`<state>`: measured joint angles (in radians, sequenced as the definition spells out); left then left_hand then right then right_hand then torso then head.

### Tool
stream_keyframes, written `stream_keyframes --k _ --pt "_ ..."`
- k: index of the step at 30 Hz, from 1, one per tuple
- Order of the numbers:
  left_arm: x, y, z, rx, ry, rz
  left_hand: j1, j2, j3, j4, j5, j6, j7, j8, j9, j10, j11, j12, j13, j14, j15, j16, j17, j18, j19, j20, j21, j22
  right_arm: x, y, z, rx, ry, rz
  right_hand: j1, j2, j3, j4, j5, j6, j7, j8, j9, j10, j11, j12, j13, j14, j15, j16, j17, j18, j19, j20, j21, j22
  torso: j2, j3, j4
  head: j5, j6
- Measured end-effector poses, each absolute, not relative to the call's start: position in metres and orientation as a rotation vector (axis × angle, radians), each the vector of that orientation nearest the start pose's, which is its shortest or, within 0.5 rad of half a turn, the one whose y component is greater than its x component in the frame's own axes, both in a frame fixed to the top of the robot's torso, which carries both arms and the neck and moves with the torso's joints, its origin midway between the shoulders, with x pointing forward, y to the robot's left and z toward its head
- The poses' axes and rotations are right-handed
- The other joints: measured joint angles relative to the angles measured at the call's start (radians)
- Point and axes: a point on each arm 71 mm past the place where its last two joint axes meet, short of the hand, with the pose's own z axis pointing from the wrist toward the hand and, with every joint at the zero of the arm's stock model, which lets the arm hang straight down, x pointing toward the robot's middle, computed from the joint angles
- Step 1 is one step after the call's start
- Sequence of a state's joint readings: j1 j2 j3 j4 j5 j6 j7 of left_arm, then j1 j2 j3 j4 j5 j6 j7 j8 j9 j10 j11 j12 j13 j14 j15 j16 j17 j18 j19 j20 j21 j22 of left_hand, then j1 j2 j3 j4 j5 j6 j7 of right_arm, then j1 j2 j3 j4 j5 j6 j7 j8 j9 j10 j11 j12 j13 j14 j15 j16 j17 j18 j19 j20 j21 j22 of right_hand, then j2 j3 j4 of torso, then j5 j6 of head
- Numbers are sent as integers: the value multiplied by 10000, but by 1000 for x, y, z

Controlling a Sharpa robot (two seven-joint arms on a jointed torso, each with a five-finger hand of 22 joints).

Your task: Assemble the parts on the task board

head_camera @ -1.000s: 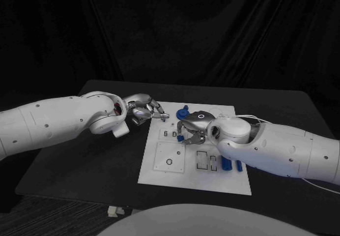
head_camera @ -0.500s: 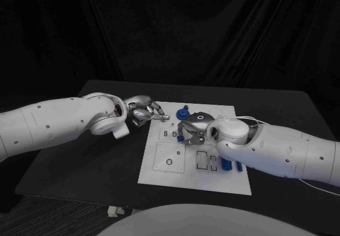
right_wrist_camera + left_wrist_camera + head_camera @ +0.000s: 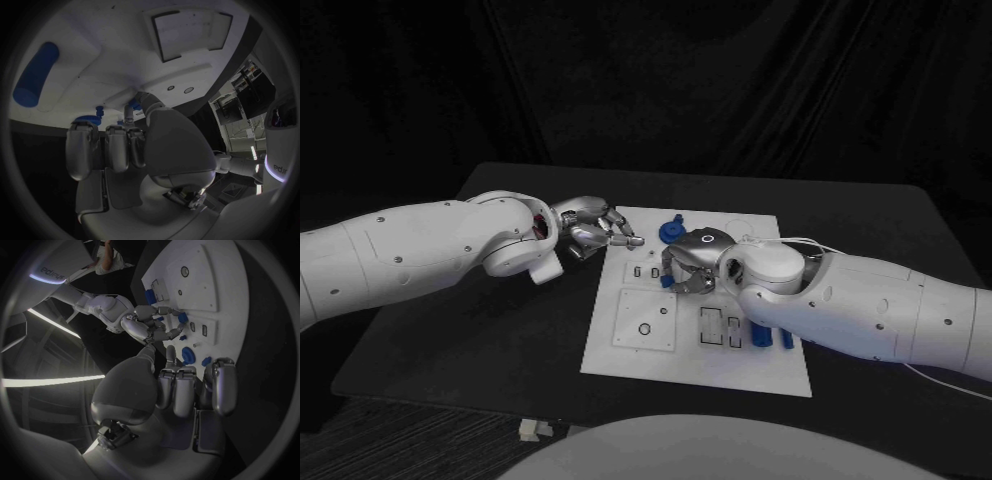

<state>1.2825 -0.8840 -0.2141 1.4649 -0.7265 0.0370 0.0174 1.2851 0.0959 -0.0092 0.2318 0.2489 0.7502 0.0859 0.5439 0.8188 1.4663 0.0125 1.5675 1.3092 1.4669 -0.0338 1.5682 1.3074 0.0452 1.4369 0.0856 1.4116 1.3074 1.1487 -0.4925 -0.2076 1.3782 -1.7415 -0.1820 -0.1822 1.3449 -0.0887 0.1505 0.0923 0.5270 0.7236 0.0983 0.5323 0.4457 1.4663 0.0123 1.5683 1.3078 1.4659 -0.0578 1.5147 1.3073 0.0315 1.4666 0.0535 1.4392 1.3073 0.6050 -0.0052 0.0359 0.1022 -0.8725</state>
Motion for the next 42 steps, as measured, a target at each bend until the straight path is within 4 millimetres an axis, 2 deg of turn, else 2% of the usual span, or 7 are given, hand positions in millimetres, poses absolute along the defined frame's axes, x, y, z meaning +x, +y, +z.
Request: stream_keyframes --k 11,13,15,25,33,39,42 --pt "473 233 -231 -3653 21753 -10286 92 -11 -18 21 39 -10 10 -20 -114 0 0 0 1 0 0 0 0 1 -72 0 -104 -1 450 -66 -273 -6356 17765 6030 -19 60 264 -122 567 668 -105 206 102 0 0 0 -1 0 0 0 0 0 0 0 0 -1 -2 1 -1 25 0" --pt "473 233 -232 -3656 21779 -10288 195 -51 -76 160 39 -114 113 -281 -429 -4 106 0 2 -14 92 0 0 0 -127 55 -196 -1 449 -68 -272 -6281 17687 6079 -20 61 264 -122 567 719 -143 225 115 0 0 0 -1 0 0 0 0 1 0 0 0 2 -3 1 -1 38 0" --pt "472 234 -232 -3658 21802 -10288 237 -72 -113 196 39 -126 126 -428 -629 5 114 0 2 -13 95 0 0 1 -147 75 -224 0 447 -70 -271 -6222 17618 6133 -34 74 264 -122 567 747 -171 225 124 0 0 0 -1 0 0 0 0 0 0 0 0 7 -3 1 -1 46 0" --pt "471 235 -237 -3597 22183 -10346 235 -342 -641 471 -23 -264 345 -954 -1428 -5 352 -1 0 -17 271 0 -1 0 -377 233 -514 -1 438 -82 -249 -5824 16783 6629 -71 110 290 -95 612 804 -156 224 169 0 0 0 -2 0 0 0 0 0 0 0 0 7 -9 3 -10 15 0" --pt "469 227 -245 -3406 22639 -10562 86 -193 -1151 538 -589 -459 537 -1651 -2259 -3 535 -78 1 -2 469 0 -1 0 -519 375 -684 -1 437 -86 -229 -5554 16015 6899 -70 109 290 -95 610 807 -158 204 163 0 0 0 -2 0 0 0 0 0 0 0 40 6 -16 6 -15 -96 0" --pt "467 218 -248 -3178 22914 -10788 158 -121 -1384 526 -658 -500 646 -2180 -2988 3 612 -119 2 -17 557 0 -1 -1 -594 450 -762 -1 437 -85 -225 -5446 15758 7027 -164 16 289 -95 609 915 -194 195 159 0 0 0 -3 0 0 0 0 0 0 0 40 5 -15 7 -17 -131 0" --pt "467 214 -249 -3085 22995 -10889 116 -80 -1423 509 -678 -459 685 -2225 -3119 3 612 -119 3 -17 557 0 3 0 -609 465 -762 -1 436 -84 -224 -5416 15687 7068 -180 32 289 -95 608 918 -198 193 161 0 0 0 -3 0 0 0 0 0 0 0 40 5 -11 6 -17 -143 0"
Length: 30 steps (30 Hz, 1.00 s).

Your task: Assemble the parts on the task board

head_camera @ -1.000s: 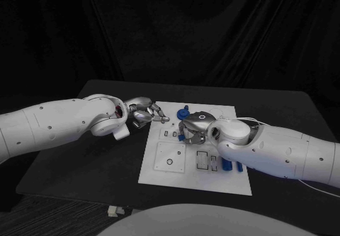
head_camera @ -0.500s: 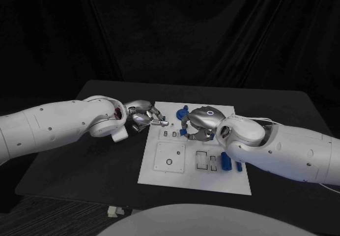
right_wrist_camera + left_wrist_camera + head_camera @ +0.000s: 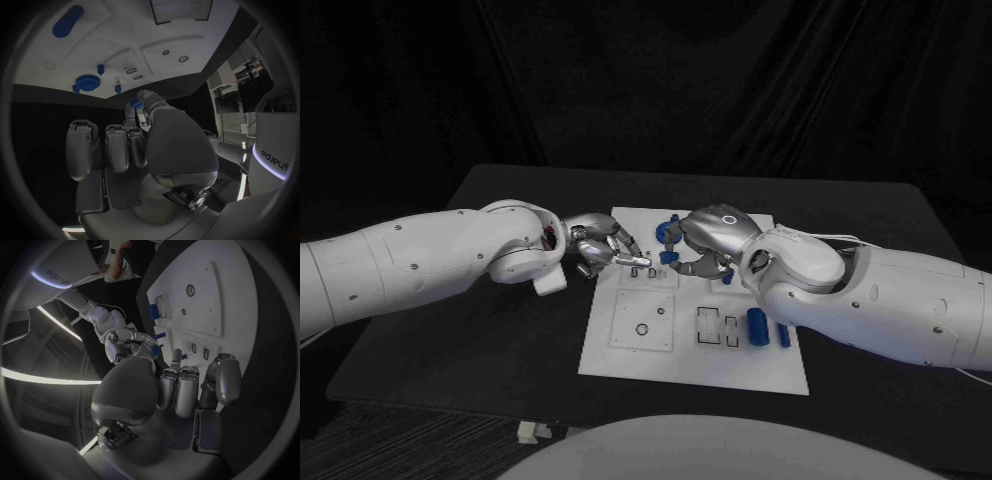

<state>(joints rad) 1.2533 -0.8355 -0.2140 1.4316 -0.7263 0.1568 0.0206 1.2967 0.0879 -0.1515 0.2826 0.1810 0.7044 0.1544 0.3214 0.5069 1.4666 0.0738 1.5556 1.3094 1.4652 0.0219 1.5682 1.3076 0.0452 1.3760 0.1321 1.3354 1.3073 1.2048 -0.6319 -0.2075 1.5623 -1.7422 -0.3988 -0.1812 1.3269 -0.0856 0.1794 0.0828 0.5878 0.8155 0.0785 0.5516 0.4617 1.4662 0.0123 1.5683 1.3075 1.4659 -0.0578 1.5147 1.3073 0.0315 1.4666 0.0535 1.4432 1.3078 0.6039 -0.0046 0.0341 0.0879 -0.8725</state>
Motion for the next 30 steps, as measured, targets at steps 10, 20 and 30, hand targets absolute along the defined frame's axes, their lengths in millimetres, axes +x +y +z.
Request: stream_keyframes --k 10,20,30 --pt "467 206 -249 -2866 22897 -11302 201 221 -111 -55 351 518 -62 -39 -424 0 0 4 14 0 -1 0 4 1 39 40 0 0 434 -77 -223 -5465 15559 7260 -50 -1 -1 0 -2 1 -1 -17 9 0 0 0 -1 0 0 0 0 0 0 0 0 -1 12 -4 15 -12 0" --pt "468 202 -247 -2748 22661 -11607 372 278 -135 -85 590 587 -60 -40 -579 0 0 18 9 0 -1 0 3 0 39 39 -39 0 433 -70 -222 -5545 15506 7400 -50 -1 28 29 -11 -10 7 12 5 0 0 0 -1 0 0 0 0 1 0 0 0 -2 12 -5 16 35 0" --pt "468 200 -247 -2690 22578 -11736 668 360 -53 -224 1093 665 -66 -39 -802 0 -1 73 8 0 -1 0 2 101 39 39 -91 0 432 -66 -222 -5600 15476 7491 -49 -2 56 0 -13 -14 10 11 0 -37 -37 0 -1 0 0 0 0 0 0 0 0 -3 10 -5 17 41 0"
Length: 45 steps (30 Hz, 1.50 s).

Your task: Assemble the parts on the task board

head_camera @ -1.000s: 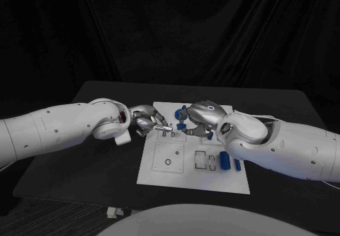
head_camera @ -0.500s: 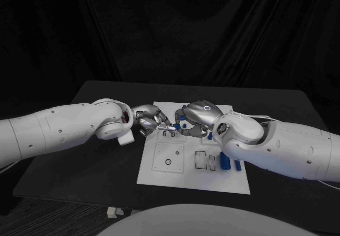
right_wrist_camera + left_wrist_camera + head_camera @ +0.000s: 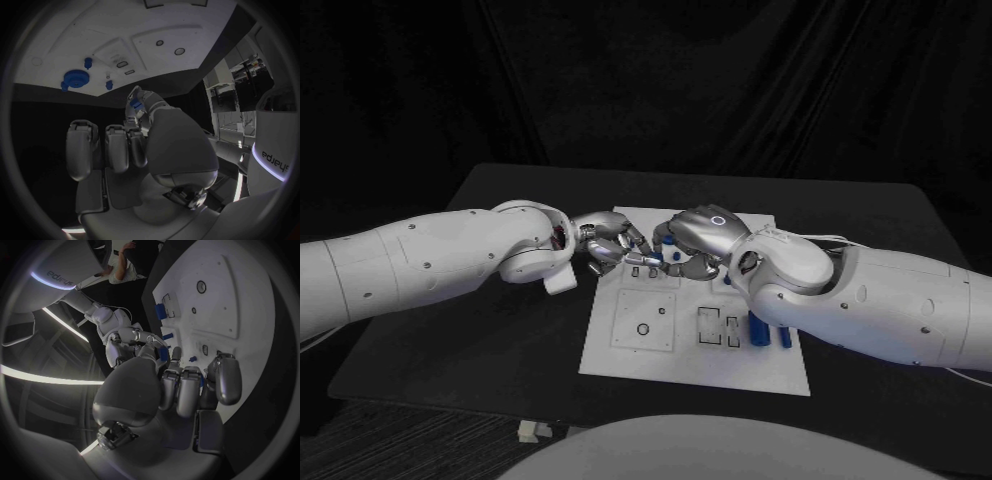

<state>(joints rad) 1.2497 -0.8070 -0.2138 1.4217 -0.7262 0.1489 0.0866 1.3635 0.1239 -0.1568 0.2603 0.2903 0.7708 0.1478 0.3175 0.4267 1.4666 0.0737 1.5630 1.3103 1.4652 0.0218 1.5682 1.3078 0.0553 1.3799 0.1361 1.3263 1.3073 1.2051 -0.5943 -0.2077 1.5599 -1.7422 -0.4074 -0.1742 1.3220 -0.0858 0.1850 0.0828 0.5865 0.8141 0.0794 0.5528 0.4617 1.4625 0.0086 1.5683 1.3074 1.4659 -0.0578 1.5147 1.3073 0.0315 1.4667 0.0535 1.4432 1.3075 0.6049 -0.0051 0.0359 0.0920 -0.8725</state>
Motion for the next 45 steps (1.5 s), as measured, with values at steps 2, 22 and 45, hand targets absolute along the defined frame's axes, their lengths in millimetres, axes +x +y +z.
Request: stream_keyframes --k 2,22,45 --pt "468 200 -247 -2687 22574 -11743 137 -5 31 -30 213 122 -47 0 -53 -1 1 0 1 0 0 0 0 -3 0 0 -26 0 432 -66 -222 -5604 15475 7496 0 0 0 -1 -8 1 -1 -1 1 0 0 0 0 0 0 0 0 0 0 0 0 0 0 0 1 -1 0" --pt "468 198 -247 -2629 22382 -11983 733 127 406 -367 1213 494 -209 195 -249 -49 -57 -30 24 18 -94 0 -2 -12 0 -78 -25 0 432 -67 -222 -5607 15488 7490 51 14 27 -31 -37 29 -33 -61 3 22 -22 0 -1 0 0 0 0 0 0 0 0 -1 -2 1 -6 37 0" --pt "468 198 -248 -2629 22205 -12135 749 268 1045 -90 1670 529 -244 430 -359 -76 -80 -16 55 17 -89 0 -3 -16 -71 -149 -154 8 430 -66 -222 -5638 15520 7525 66 -6 53 -61 -75 27 -65 -48 -2 20 -20 0 -1 0 0 0 0 0 0 0 0 5 -7 0 -1 66 0"
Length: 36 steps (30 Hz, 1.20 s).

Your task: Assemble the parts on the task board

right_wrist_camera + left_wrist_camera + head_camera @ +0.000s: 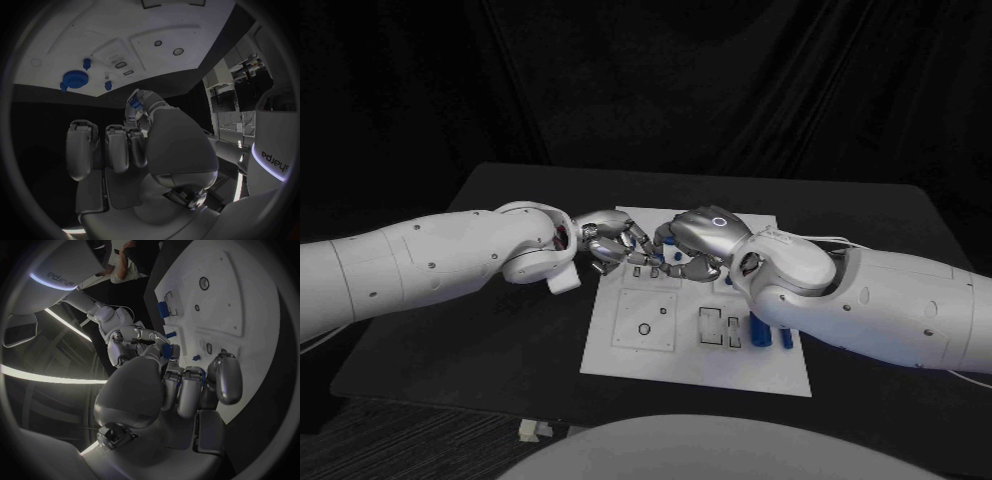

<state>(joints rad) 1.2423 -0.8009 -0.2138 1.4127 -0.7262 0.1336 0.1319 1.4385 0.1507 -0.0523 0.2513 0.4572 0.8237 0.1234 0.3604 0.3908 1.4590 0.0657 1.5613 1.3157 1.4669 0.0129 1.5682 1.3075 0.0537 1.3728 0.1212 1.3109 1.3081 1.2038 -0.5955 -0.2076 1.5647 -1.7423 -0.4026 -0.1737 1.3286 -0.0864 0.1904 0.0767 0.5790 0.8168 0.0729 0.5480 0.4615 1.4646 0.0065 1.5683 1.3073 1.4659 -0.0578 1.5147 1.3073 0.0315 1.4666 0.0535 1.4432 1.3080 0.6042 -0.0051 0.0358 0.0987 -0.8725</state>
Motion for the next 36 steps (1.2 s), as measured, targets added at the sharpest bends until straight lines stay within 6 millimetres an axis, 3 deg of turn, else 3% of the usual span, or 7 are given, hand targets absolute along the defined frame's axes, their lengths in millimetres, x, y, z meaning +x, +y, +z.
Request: stream_keyframes --k 6,13,19,23,25,33,36 --pt "468 197 -248 -2612 22244 -12154 20 -20 495 -34 385 89 -89 249 49 -17 -17 0 0 -21 -64 0 0 1 -37 -36 0 -1 430 -65 -222 -5641 15521 7529 7 -8 -2 -2 -1 26 27 0 6 0 0 0 0 0 0 0 0 0 0 0 0 -1 -2 0 -2 -1 0" --pt "467 195 -250 -2563 22342 -12232 365 -363 1784 -37 713 191 -119 832 258 -36 -38 -105 -6 -1 -114 0 0 0 -37 -111 0 -2 430 -65 -222 -5643 15516 7540 20 -21 46 -10 48 23 31 0 19 0 1 0 0 0 0 0 0 0 0 0 0 -2 1 0 -4 -9 0" --pt "467 194 -252 -2587 22369 -12276 377 -375 2012 187 783 115 -96 1119 422 -49 -53 -135 -31 -1 -114 0 -1 0 -40 -114 0 -2 429 -66 -223 -5665 15570 7526 20 -20 86 -49 38 -4 59 -125 -30 0 1 0 0 0 0 0 0 0 0 0 0 -2 2 -1 -4 -17 0" --pt "467 195 -254 -2620 22384 -12265 377 -375 2171 329 783 49 -89 1228 492 -50 -54 -135 -73 -1 -113 0 -1 -1 -71 -145 0 -2 429 -67 -224 -5684 15627 7490 23 -17 144 -76 -609 -167 171 -430 -143 0 1 0 0 0 0 0 0 0 0 0 0 -3 2 -1 -9 -47 0" --pt "467 195 -255 -2640 22386 -12249 377 -375 2171 329 781 -6 -103 1313 512 -51 -55 -135 -73 0 -113 0 -1 0 -71 -145 0 -3 430 -69 -224 -5688 15665 7451 -28 27 172 -49 -1193 -471 254 -803 -303 0 1 0 0 0 0 0 0 0 0 0 0 -3 2 -1 -9 -57 0" --pt "468 198 -257 -2717 22390 -12155 358 -356 2393 549 454 -219 -74 1564 695 -52 -56 -134 -73 0 -111 0 -1 -1 -71 -144 0 -3 431 -73 -225 -5706 15807 7319 -106 -30 154 -68 -1670 -490 275 -1098 -439 36 37 0 0 0 0 0 0 0 0 0 0 -4 6 0 -4 -168 0" --pt "468 198 -257 -2738 22386 -12124 284 -289 2878 645 69 -386 -19 1715 809 -52 -55 -132 -72 0 -111 0 -1 -1 -83 -132 -41 -4 430 -75 -225 -5738 15846 7279 -144 -68 98 -123 -2174 -937 355 -1622 -681 36 38 0 0 0 0 0 0 1 0 0 -65 -4 4 0 -3 -226 0"
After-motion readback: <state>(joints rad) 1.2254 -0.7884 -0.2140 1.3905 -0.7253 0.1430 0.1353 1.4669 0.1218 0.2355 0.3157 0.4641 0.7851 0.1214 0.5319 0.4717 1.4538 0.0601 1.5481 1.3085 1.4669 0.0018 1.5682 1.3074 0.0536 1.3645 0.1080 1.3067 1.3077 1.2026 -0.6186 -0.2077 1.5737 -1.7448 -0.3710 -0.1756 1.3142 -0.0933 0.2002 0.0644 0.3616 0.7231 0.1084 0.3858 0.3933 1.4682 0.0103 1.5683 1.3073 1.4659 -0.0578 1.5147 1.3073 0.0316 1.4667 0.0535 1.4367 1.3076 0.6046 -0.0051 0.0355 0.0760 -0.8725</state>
